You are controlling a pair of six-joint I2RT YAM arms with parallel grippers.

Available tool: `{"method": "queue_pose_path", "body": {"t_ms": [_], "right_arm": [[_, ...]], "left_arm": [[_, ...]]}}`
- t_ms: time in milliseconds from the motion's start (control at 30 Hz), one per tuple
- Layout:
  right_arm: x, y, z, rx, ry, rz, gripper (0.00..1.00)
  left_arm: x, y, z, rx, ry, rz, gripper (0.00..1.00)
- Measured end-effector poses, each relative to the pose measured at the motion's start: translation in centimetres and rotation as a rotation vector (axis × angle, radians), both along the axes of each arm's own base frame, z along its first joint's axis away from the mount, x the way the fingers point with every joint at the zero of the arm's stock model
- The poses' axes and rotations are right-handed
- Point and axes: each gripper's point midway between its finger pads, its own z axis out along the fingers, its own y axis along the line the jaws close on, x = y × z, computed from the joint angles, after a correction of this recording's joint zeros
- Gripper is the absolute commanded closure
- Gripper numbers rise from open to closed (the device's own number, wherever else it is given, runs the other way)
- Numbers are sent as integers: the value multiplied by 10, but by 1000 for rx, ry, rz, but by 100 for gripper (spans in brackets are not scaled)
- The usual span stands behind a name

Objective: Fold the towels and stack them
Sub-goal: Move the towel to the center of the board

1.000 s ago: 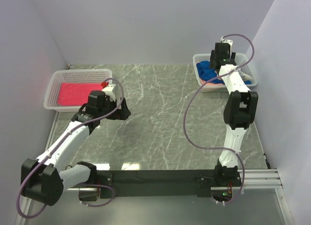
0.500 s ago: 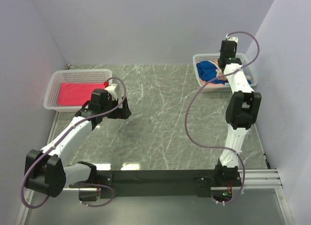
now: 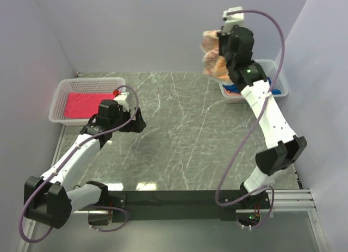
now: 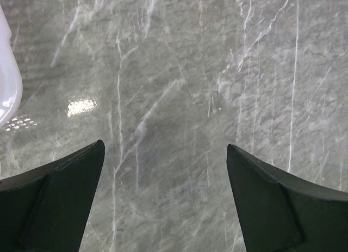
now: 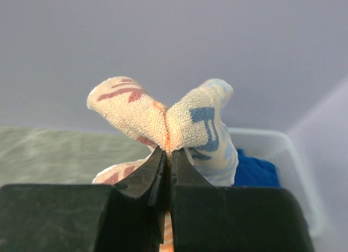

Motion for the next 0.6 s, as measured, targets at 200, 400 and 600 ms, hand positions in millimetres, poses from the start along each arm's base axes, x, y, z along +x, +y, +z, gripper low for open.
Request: {"method": "queue_pose_path", "body": {"t_ms": [200,400,600], "right_arm": [[-68,100,-40,37,62,297,96],[-157,170,-218,59,441,530,79],[-296,175,-373,-104,942,665,30]], "left_arm": [[-1,2,10,-6,-32,7,1],[0,8,23,-6,-77,42,1],[-1,10,32,-25,-99,72,1]]}}
